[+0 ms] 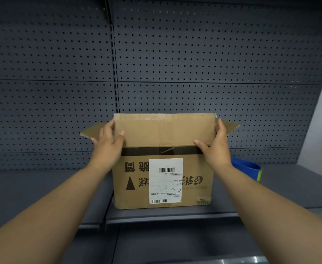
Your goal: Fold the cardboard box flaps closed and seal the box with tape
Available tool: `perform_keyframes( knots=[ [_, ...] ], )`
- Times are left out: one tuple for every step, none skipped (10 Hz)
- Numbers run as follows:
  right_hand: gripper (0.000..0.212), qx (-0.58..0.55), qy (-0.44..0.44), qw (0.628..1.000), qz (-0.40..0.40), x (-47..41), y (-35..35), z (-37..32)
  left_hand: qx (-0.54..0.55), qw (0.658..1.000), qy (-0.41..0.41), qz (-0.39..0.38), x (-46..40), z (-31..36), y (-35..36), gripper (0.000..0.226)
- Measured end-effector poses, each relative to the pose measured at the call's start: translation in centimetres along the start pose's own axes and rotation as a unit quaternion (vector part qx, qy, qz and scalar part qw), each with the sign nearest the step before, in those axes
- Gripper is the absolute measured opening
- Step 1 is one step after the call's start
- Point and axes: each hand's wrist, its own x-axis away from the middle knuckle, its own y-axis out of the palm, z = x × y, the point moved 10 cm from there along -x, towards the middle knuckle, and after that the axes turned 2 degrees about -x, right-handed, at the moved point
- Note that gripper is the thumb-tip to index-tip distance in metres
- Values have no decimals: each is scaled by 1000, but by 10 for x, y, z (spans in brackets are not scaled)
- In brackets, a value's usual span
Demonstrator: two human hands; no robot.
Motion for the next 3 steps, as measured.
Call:
perform_keyframes(
  knots=[
    [97,12,7,1000,-8,-1,-1,1,-4,1000,-8,-7,4,2,0,51],
    [99,23,20,999,-32,0,-2,2,-7,1000,-7,-6,10,6,-2,51],
    [98,34,66,995,-70,1,-6,3,-20,999,-35,-25,12,6,-3,52]
  ],
)
